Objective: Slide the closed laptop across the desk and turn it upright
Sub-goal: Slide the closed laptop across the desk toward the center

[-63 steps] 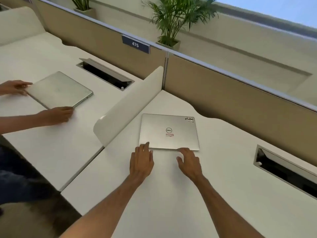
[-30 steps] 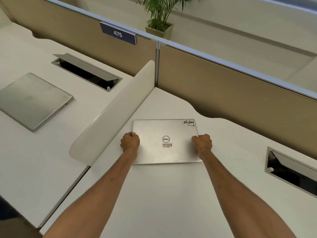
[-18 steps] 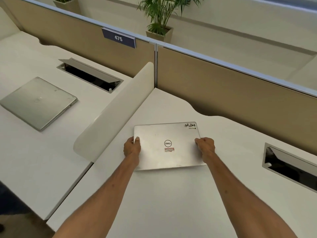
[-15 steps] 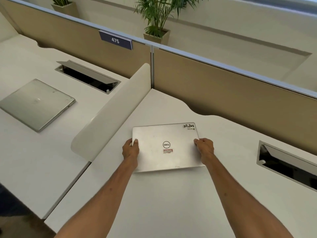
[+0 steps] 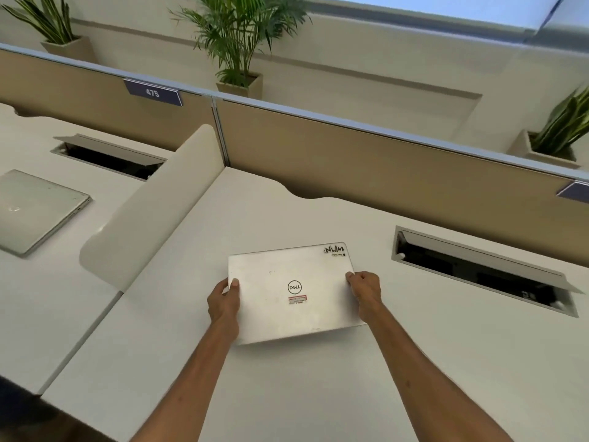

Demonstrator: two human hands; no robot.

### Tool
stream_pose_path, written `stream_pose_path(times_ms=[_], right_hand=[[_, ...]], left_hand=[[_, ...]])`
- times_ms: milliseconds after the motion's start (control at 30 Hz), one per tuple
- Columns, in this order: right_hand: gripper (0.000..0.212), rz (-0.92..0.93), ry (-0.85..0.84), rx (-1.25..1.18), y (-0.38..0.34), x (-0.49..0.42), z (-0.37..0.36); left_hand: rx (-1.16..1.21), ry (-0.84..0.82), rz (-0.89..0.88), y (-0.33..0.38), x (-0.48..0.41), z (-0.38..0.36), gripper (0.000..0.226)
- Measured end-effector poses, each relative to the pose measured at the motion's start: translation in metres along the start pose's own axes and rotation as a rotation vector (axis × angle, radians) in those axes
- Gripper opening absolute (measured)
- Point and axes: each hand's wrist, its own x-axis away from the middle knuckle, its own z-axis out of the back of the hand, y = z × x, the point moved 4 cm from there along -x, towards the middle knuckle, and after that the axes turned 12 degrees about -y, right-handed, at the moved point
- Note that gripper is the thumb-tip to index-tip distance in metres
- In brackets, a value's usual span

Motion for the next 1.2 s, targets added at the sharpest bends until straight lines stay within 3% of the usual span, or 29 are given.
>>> stream_pose_path(times_ms=[200,300,433,533,633,667,767,833,967,1200], right_hand=[[0.012,-0.029,0.041,-0.024,0.061,0.038,0.081],[0.019,-0.057,0.085,-0.059,0.092,0.054,0.124],[0.009,-0.071,0.145,-0.095,0.126,0.072,0.178],[0.020,-0.088,0.194,-0.124,0.150,0.083,0.214],[0.010,-0.100,0.233,-0.141,0.168,0.095,0.243],[0.018,-0.103,0.246,-0.146,0.173,0.098,0.252],[0.021,-0.127,0.298,-0.121,0.187,0.105,0.274],[0.014,-0.141,0.320,-0.123,0.195,0.107,0.286],[0.026,-0.141,0.366,-0.092,0.205,0.109,0.298],[0.026,-0.095,0.478,-0.050,0.205,0.117,0.291]], left_hand=[[-0.060,-0.063,0.050,-0.048,0.063,-0.047,0.044],[-0.091,-0.115,0.062,-0.070,0.090,-0.076,0.042],[-0.152,-0.192,0.086,-0.092,0.120,-0.117,0.044],[-0.228,-0.243,0.086,-0.105,0.141,-0.143,0.045],[-0.301,-0.278,0.089,-0.123,0.154,-0.165,0.043],[-0.325,-0.284,0.092,-0.129,0.158,-0.172,0.040],[-0.378,-0.306,0.099,-0.145,0.171,-0.190,0.021],[-0.408,-0.303,0.105,-0.155,0.177,-0.199,0.025],[-0.505,-0.281,0.083,-0.162,0.188,-0.210,0.029],[-0.617,-0.289,-0.006,-0.154,0.199,-0.224,0.040]])
